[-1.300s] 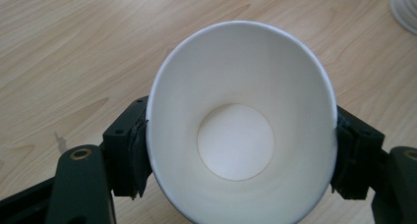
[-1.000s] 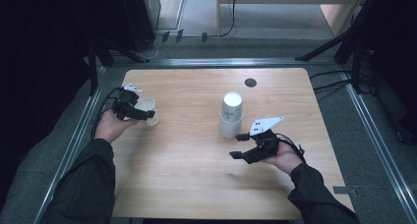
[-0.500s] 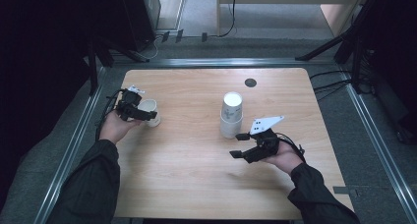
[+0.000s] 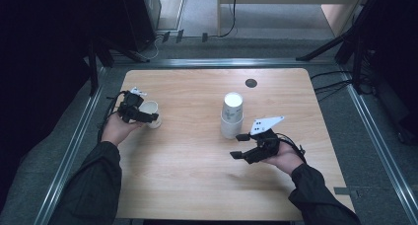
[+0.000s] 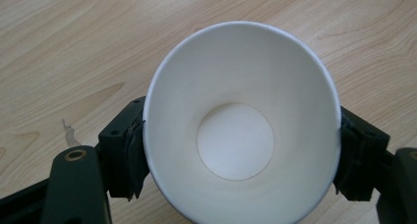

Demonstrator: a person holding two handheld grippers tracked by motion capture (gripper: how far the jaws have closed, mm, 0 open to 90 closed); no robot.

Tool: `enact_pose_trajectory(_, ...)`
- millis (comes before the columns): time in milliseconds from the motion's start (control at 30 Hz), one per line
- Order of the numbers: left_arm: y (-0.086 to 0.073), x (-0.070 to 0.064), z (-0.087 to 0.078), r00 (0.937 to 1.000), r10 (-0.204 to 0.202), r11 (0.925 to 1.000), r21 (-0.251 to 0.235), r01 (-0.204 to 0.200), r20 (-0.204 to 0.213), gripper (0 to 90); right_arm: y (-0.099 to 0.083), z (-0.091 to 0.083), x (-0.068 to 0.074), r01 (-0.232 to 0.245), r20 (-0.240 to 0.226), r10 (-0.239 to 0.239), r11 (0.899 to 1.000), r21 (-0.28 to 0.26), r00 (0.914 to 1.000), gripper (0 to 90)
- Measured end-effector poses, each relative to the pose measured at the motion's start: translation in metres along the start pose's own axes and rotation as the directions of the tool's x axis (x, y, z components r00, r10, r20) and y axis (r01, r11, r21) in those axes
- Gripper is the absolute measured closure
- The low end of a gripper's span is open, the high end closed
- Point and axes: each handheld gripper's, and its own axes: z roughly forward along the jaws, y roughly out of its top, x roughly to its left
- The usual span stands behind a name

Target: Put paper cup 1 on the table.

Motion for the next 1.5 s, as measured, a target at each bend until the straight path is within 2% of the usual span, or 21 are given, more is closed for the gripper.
enact_pose_trajectory(433, 0.0, 0.0, 0.0, 0.9998, -0.006, 0.9999, 0.014, 0.006, 0.016, 20.6, 0.001, -0.001, 0.0, 0.003, 0.001, -0.003, 1.0, -0.003, 1.0, 30.5)
enact_pose_trajectory(733, 0.0, 0.0, 0.003, 0.9978, -0.034, 0.9991, 0.027, 0.033, 0.056, 16.2, 0.001, -0.001, 0.0, 0.006, 0.004, -0.006, 1.0, 0.002, 1.0, 30.4)
enact_pose_trajectory(767, 0.0, 0.0, 0.004, 0.9978, -0.031, 0.9989, 0.036, 0.029, 0.059, 13.5, 0.001, 0.0, 0.0, 0.012, 0.007, -0.012, 1.0, 0.005, 0.9999, 30.5)
enact_pose_trajectory(800, 0.0, -0.001, 0.004, 0.9983, -0.029, 0.999, 0.034, 0.028, 0.05, 12.9, 0.001, 0.0, 0.0, 0.01, 0.005, -0.01, 1.0, 0.004, 0.9999, 30.5)
enact_pose_trajectory(867, 0.0, 0.0, 0.003, 0.9971, -0.041, 0.9988, 0.03, 0.039, 0.064, 12.5, 0.001, -0.001, 0.0, 0.005, 0.005, -0.006, 1.0, 0.002, 1.0, 30.5)
enact_pose_trajectory(1067, 0.001, 0.0, 0.0, 0.9962, -0.052, 0.9985, 0.022, 0.05, 0.07, 11.6, 0.001, -0.001, 0.0, 0.006, 0.005, -0.006, 1.0, 0.002, 1.0, 30.4)
enact_pose_trajectory(1133, 0.001, 0.0, -0.003, 0.9946, -0.059, 0.9982, 0.015, 0.058, 0.085, 11.7, 0.002, -0.001, 0.0, 0.006, 0.003, -0.006, 1.0, 0.0, 1.0, 30.5)
enact_pose_trajectory(1333, 0.004, 0.001, -0.012, 0.9942, -0.058, 0.9983, -0.003, 0.058, 0.09, 11.6, 0.002, -0.001, 0.0, 0.002, 0.001, -0.002, 1.0, -0.001, 1.0, 30.5)
enact_pose_trajectory(1500, 0.008, 0.002, -0.028, 0.9907, -0.072, 0.9962, -0.04, 0.077, 0.115, 11.6, 0.002, -0.001, 0.0, -0.001, -0.001, 0.001, 1.0, -0.003, 1.0, 30.4)
